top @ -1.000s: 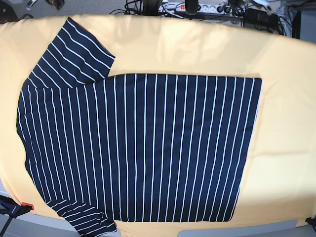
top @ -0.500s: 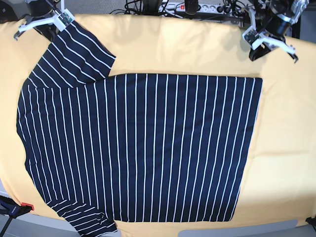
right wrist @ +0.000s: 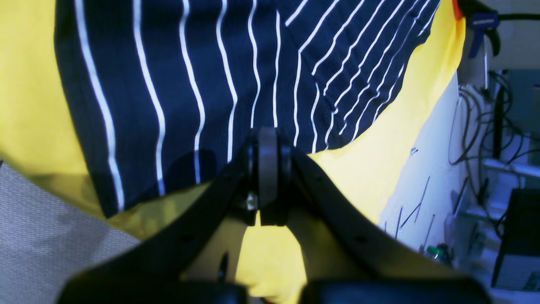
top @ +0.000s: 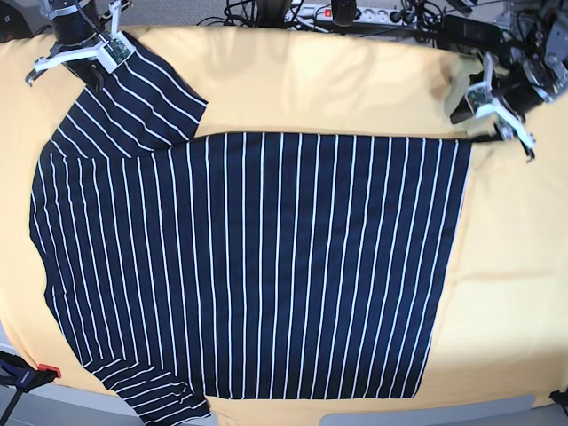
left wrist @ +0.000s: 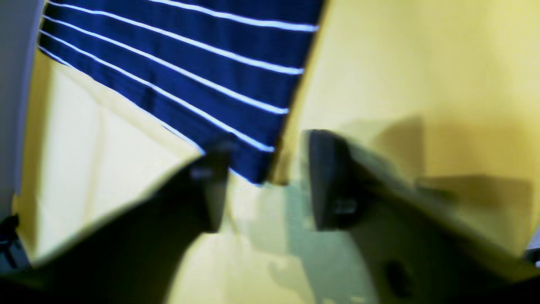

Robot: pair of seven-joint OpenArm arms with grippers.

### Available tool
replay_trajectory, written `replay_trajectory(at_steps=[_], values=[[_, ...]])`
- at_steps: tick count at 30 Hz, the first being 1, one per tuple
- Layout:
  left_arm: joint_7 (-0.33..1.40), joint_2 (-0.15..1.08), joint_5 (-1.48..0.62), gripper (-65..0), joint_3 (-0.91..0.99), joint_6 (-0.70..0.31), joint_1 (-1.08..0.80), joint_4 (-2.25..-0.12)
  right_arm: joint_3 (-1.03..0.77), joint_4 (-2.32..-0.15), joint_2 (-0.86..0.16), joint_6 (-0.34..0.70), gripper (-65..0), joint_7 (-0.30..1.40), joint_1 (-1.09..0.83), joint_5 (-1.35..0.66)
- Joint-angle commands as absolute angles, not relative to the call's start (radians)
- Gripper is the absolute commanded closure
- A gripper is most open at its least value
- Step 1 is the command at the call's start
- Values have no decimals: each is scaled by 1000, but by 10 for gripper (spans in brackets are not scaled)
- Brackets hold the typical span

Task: Fold the T-shirt properly
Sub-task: 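Lower both grippers and grasp the shirt's shoulder and hem corners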

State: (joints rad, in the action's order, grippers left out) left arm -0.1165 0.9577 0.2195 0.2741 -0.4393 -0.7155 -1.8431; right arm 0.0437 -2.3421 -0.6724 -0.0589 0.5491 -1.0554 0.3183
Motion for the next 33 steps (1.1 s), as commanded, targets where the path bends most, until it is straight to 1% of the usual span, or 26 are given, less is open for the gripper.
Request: replay_trajectory(at_steps=[1,4,8,11,17,18,19,20,22,23,25,29,30,31,33], values=[[-134,989,212,-389,265,-431,-693,-1834,38,-2356,-673,-70,0,533,-1064,312],[-134,1018,237,-392,183,-429,-612,-1791,38,-2356,-658,-63,0,517,-1064,284],[-133,1038,335,-392,38,-366,-487,-1740,38,-2356,-631,-48,0,508,-1064,284],[-131,1039,387,-392,-59,-350,-397,-1699,38,-2356,-625,-48,0,508,-1064,284],[-131,1039,392,-390,-195,-336,-243,-1640,38,-2356,-626,-48,0,508,-1064,284],[-131,1039,392,-374,-206,-336,-229,-1641,38,-2356,-626,-48,0,508,-1064,284],[-131,1039,391,-327,-213,-336,-217,-1643,38,-2356,-626,-48,0,508,-1064,284],[-131,1038,391,-255,-216,-336,-208,-1645,38,-2356,-626,-48,0,508,-1064,284],[-126,1039,384,-67,-216,-326,-202,-1654,38,-2356,-626,-43,0,508,-1065,284],[-120,1039,384,0,-216,-315,-202,-1658,38,-2356,-626,-24,0,509,-1065,284],[-102,1039,384,0,-216,-313,-202,-1670,38,-2356,-626,31,-4,508,-1065,274],[-100,1039,384,0,-216,-313,-202,-1678,38,-2356,-626,94,-277,478,-1064,134],[-100,1039,384,0,-216,-313,-202,-1679,38,-2356,-626,116,-327,463,-1064,127],[-99,1039,384,0,-216,-313,-202,-1678,38,-2356,-626,132,-356,449,-1063,128],[-97,1039,384,0,-216,-313,-202,-1678,39,-2356,-626,133,-364,445,-1046,126]])
